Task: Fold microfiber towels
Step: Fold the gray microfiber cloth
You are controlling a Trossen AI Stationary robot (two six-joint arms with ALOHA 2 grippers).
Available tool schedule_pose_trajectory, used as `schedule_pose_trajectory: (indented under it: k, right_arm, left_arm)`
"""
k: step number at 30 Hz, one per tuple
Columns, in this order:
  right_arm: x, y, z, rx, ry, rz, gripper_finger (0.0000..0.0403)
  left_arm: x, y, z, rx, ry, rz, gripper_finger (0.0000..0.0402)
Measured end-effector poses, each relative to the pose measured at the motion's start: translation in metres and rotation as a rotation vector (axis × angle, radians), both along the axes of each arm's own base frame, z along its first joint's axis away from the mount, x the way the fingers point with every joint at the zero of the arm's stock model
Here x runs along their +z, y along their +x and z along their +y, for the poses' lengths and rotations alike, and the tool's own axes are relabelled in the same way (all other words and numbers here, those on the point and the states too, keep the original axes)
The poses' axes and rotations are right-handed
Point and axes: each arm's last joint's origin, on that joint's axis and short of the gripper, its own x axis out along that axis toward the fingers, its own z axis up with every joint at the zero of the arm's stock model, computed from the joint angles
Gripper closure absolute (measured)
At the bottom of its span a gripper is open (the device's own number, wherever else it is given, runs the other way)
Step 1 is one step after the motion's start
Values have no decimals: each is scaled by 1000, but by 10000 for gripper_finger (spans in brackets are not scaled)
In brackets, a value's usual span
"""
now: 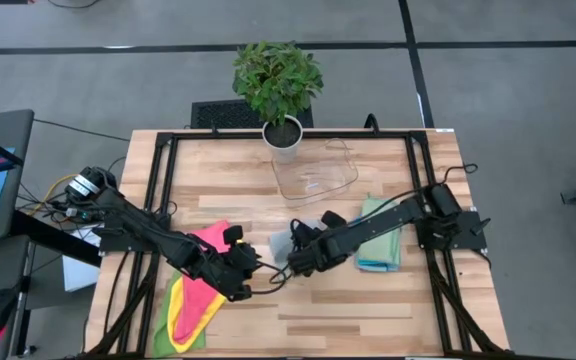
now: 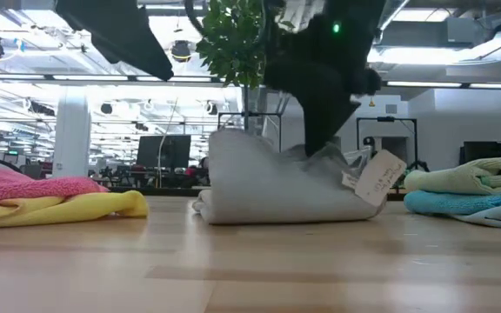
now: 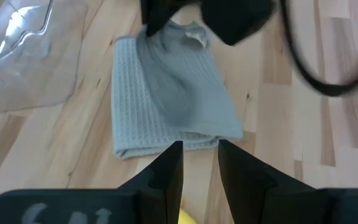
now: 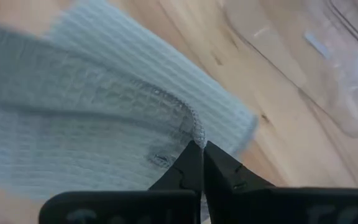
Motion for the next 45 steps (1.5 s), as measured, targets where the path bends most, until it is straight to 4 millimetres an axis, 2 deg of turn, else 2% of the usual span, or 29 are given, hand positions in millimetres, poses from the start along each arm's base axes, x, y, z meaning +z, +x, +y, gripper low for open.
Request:
schedule_pose_trajectory:
  k: [7, 11, 22, 25, 29, 34, 37, 40, 42, 45]
  right_arm:
    - [-8, 4, -27, 0, 11, 49, 383]
    - [-8, 9, -38, -10, 15, 27, 369]
    - [-8, 13, -53, -47, 19, 22, 346]
    - [-8, 14, -60, -62, 59, 28, 321]
    - [-7, 13, -65, -75, 77, 33, 263]
    - [19, 4, -70, -79, 107, -11, 197]
    - [46, -7, -66, -56, 162, -58, 183]
    - [74, -21, -45, 44, 202, -157, 194]
    - [81, -36, -29, 112, 223, -217, 212]
    - [77, -59, -12, 147, 281, -371, 242]
  left_arm:
    - [-3, 0, 0, 3, -6, -8, 308]
    - [-1, 2, 0, 3, -14, -35, 308]
    - [0, 4, 2, 5, -11, -45, 308]
    - [0, 5, 2, 9, -16, -48, 308]
    - [0, 5, 3, 45, -18, -65, 308]
    - [0, 6, 5, 130, -115, -90, 308]
    - [3, 10, 4, 154, -226, -127, 308]
    - [11, 18, -3, 46, -305, -193, 308]
    - [11, 25, -6, -24, -333, -255, 308]
    - [-2, 28, -3, -29, -345, -300, 308]
